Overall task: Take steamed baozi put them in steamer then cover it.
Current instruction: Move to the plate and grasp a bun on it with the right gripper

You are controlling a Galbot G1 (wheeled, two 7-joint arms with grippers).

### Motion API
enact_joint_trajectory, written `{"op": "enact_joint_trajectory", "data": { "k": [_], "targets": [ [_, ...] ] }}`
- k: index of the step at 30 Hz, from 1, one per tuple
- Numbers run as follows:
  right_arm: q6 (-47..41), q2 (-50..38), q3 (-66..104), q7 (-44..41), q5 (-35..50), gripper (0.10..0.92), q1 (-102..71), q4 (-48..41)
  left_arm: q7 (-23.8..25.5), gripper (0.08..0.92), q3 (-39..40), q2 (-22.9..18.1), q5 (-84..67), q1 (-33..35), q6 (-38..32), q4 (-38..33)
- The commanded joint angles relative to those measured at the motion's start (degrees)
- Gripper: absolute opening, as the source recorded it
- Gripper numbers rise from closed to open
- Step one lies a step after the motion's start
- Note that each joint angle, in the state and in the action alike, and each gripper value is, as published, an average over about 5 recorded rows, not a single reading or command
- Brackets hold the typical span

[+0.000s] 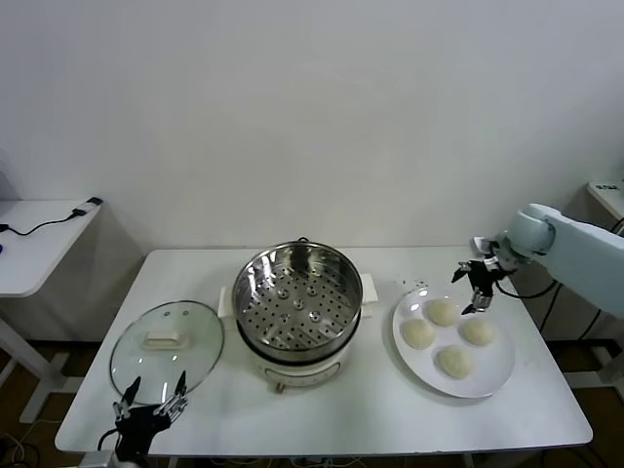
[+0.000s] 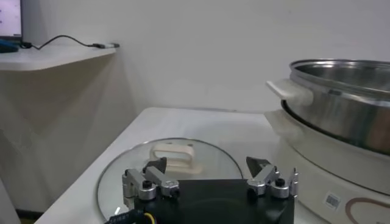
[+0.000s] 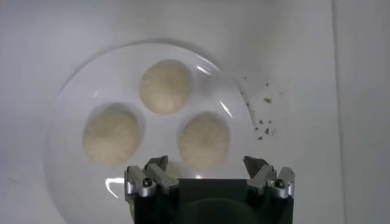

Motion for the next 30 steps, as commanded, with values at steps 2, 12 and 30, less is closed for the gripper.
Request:
{"op": "enact_joint_trajectory", "data": {
  "k": [2, 12, 30],
  "targets": [
    [-3.0, 5.3, -1.4, 1.3, -1.2, 0.823, -2.5, -4.9, 0.0, 0.823, 0.0, -0.1, 0.0, 0.2, -0.1, 0.0],
    [-3.6, 8.5, 3.8, 2.7, -3.4, 0.823, -7.5, -9.2, -0.1, 0.823, 0.0, -0.2, -0.1, 1.3, -0.4, 0.0],
    [-3.7, 8.8, 5.1, 2.6, -6.1, 0.664, -7.9, -10.1, -0.3, 0.823, 0.2, -0.7, 0.0, 1.8, 0.0, -0.4]
  ]
}}
